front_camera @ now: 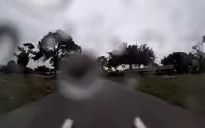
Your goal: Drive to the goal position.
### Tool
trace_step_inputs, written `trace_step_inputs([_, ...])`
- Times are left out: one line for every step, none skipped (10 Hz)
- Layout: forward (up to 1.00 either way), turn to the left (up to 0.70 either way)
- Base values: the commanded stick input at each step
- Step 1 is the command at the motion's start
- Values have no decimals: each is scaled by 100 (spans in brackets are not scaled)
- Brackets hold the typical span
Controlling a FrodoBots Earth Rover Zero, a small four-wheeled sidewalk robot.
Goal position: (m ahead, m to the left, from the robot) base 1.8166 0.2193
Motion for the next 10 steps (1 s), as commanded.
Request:
trace_step_inputs([100, 28])
trace_step_inputs([100, 18])
trace_step_inputs([100, 7])
trace_step_inputs([100, 0])
trace_step_inputs([100, 0])
trace_step_inputs([100, 0])
trace_step_inputs([100, 0])
trace_step_inputs([100, 0])
trace_step_inputs([100, 0])
trace_step_inputs([100, 0])
